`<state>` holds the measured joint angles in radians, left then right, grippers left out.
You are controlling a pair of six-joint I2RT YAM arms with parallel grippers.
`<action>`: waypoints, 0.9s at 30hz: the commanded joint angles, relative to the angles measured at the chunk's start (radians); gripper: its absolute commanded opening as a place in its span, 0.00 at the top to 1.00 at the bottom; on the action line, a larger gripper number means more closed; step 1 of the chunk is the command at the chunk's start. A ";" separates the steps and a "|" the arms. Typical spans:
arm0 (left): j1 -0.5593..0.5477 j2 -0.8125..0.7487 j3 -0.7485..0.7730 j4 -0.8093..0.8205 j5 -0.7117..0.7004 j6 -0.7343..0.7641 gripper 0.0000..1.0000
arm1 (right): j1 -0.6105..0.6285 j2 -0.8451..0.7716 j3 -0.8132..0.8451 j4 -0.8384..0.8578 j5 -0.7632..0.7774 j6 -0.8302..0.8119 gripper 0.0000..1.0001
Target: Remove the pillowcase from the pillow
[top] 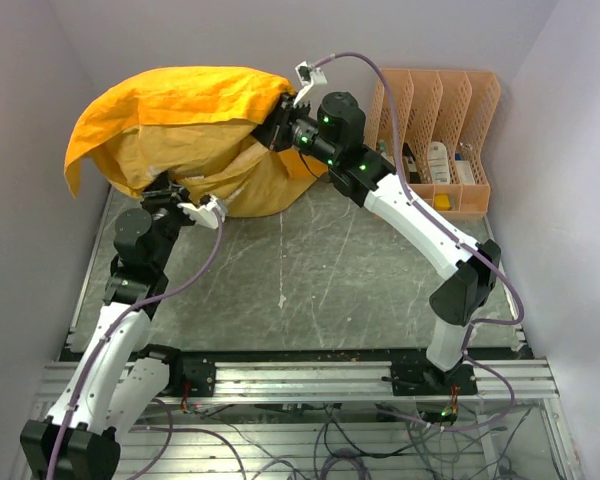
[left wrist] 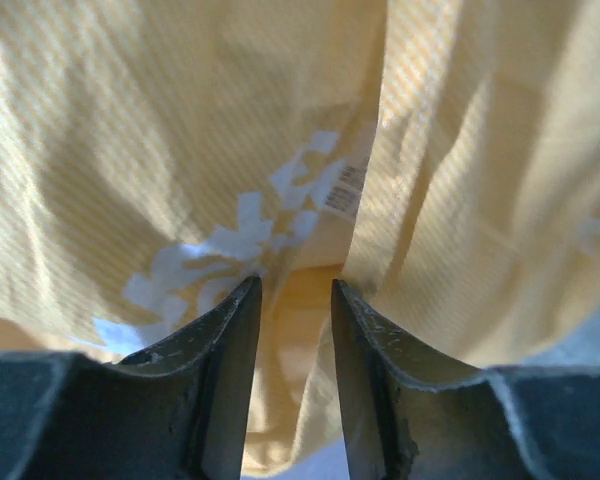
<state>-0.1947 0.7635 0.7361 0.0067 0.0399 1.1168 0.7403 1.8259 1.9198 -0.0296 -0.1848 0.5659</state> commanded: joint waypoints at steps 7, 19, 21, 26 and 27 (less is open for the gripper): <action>-0.006 0.079 0.086 0.490 -0.156 -0.035 0.70 | -0.002 -0.136 -0.062 0.141 -0.068 0.019 1.00; -0.006 -0.011 0.474 0.023 0.256 -0.437 0.93 | -0.075 -0.161 -0.142 0.155 -0.015 0.031 0.80; -0.006 0.008 0.529 0.012 0.244 -0.496 0.93 | -0.075 -0.183 -0.156 0.158 0.021 -0.001 0.72; -0.006 0.143 0.700 -0.113 0.181 -0.611 0.93 | -0.044 -0.290 -0.279 0.208 0.162 -0.112 0.30; -0.007 0.156 0.706 -0.121 0.191 -0.617 0.93 | -0.025 -0.320 -0.316 0.220 0.205 -0.144 0.23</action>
<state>-0.2001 0.8742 1.3609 -0.0914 0.1963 0.6010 0.6796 1.6138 1.6871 0.0830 -0.1455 0.5304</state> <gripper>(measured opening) 0.076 0.651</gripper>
